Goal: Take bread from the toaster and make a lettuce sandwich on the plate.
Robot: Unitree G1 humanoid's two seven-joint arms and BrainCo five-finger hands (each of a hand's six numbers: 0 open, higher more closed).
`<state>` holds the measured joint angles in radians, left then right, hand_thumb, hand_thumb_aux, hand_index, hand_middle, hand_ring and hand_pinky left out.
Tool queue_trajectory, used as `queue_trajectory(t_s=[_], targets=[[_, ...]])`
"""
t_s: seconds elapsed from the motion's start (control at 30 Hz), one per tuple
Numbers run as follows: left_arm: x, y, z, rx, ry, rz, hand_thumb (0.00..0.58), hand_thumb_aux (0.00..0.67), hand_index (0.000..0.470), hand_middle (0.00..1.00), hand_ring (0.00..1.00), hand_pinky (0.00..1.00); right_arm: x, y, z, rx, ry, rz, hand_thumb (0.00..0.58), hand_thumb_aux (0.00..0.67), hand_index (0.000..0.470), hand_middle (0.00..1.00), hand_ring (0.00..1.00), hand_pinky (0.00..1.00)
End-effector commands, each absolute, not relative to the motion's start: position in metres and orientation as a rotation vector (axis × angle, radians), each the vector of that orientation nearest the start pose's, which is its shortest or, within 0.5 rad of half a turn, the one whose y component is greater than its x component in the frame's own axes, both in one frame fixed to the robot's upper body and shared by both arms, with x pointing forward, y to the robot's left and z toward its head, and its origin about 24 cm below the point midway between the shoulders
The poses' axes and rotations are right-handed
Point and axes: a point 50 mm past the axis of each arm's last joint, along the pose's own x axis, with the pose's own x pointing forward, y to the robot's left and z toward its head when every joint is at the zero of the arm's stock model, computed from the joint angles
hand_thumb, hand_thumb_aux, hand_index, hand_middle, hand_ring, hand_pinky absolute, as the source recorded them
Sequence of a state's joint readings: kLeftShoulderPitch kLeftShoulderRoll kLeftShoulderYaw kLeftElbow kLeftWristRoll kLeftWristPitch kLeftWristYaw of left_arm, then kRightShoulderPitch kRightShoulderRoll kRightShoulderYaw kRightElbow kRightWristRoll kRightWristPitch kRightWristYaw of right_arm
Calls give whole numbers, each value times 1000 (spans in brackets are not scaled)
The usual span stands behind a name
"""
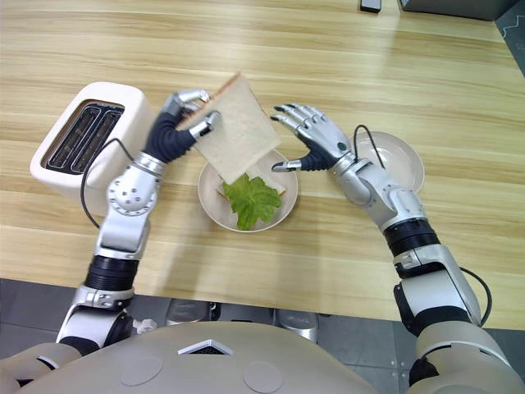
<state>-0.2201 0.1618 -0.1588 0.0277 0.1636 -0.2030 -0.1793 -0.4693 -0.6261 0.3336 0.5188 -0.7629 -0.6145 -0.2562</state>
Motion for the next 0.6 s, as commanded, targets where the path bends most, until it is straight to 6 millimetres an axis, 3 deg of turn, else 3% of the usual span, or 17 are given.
queue_trajectory(t_s=[0.03, 0.2, 0.37, 0.6], targets=[[292, 112, 77, 324, -241, -392, 580, 670, 460, 1000, 1000, 1000, 314, -204, 97, -1318, -555, 314, 0, 0, 0, 0, 0, 0], [300, 107, 49, 287, -128, -354, 580, 670, 460, 1000, 1000, 1000, 313, -221, 104, -1326, -541, 242, 0, 0, 0, 0, 0, 0], [291, 89, 21, 269, -29, -393, 580, 670, 460, 1000, 1000, 1000, 314, -222, 104, -1328, -536, 234, 0, 0, 0, 0, 0, 0], [278, 75, 4, 273, 32, -448, 580, 670, 460, 1000, 1000, 1000, 315, -222, 102, -1333, -532, 225, 0, 0, 0, 0, 0, 0]])
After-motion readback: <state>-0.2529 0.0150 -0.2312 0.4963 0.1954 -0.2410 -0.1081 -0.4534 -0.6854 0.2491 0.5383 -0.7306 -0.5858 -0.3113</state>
